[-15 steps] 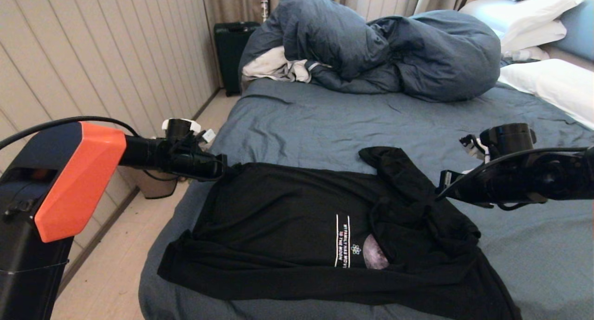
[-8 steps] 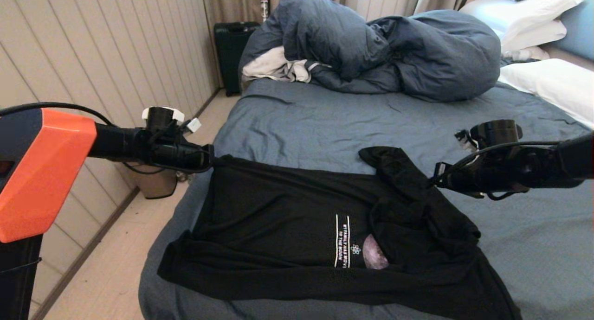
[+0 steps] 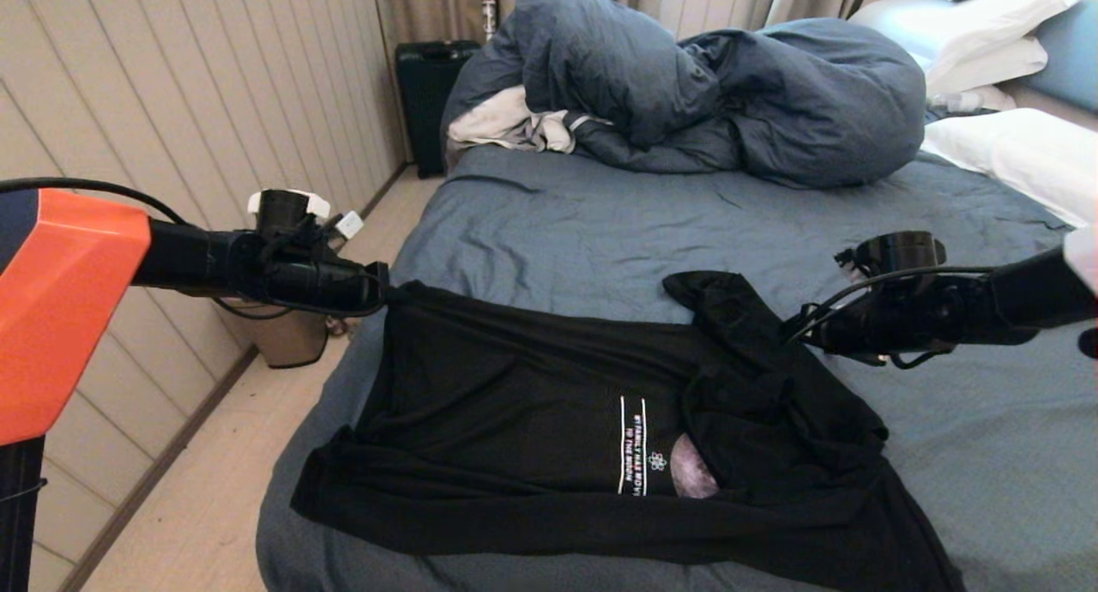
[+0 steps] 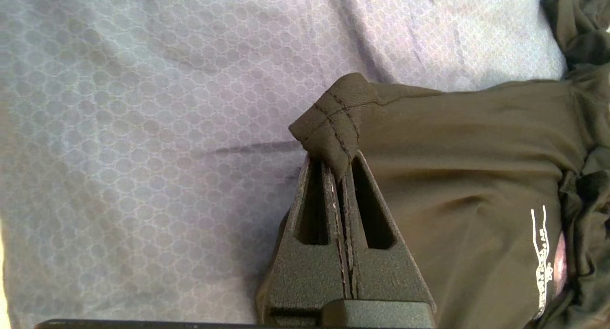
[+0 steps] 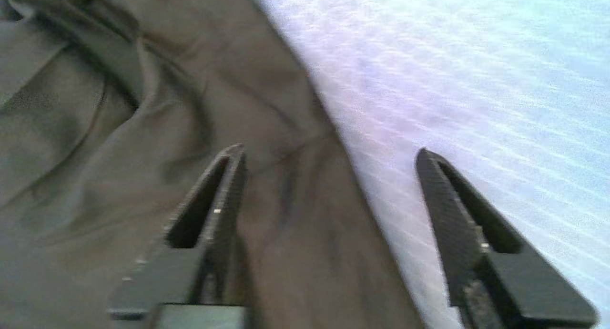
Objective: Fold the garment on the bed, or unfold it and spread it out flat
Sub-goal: Fold the black T-shirt
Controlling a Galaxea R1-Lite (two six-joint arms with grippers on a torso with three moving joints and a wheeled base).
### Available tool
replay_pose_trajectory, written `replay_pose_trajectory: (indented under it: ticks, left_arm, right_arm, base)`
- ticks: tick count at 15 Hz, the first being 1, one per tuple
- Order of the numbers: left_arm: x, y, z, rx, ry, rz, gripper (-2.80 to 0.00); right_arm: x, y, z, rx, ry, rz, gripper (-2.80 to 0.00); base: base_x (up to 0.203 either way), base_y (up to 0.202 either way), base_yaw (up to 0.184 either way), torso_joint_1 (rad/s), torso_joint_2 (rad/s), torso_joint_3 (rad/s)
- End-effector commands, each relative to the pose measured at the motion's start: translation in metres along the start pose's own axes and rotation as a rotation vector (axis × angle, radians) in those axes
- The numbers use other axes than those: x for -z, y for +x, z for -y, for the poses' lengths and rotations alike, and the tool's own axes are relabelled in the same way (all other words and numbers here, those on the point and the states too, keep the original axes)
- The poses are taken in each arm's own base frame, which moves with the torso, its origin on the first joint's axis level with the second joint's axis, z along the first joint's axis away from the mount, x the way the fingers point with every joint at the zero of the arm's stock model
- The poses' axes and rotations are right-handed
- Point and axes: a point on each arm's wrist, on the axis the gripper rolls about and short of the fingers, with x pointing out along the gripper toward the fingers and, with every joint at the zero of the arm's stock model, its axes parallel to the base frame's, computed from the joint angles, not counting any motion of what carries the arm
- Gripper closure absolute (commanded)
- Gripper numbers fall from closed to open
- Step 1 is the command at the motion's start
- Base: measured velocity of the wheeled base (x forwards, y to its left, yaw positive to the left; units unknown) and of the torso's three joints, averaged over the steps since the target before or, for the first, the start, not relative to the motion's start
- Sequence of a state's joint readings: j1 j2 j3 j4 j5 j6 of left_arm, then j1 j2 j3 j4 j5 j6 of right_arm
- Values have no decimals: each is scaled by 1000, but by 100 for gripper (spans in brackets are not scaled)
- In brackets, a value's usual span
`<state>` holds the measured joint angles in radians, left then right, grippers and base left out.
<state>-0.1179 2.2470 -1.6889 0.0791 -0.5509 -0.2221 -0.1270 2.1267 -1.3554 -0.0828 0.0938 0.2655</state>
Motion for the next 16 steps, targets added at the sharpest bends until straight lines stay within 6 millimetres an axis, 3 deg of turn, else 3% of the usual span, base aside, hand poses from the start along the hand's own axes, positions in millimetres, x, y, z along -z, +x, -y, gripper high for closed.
replay_pose_trajectory:
  ticks: [1, 5, 6, 11, 16]
  left_arm:
    - [0, 0, 0, 3, -1, 0, 0]
    - [1, 3, -1, 4, -6, -7, 0]
    - [2, 4, -2, 4, -6, -7, 0]
    - [3, 5, -2, 3, -9, -13, 0]
    - [-3, 0, 2, 8, 5, 9, 0]
  right_arm:
    - [3, 12, 2, 3, 3, -16, -280]
    - [0, 21, 0, -4, 6, -10, -280]
    - [1, 21, -1, -6, 5, -11, 0]
    - [2, 22, -19, -41, -21, -9, 0]
    - [-11, 14, -23, -49, -18, 39, 0]
  base:
    - [0, 0, 0, 0, 0, 0]
    - [0, 0, 0, 0, 0, 0]
    - [0, 0, 0, 0, 0, 0]
    - [0, 0, 0, 0, 0, 0]
    - [0, 0, 0, 0, 0, 0]
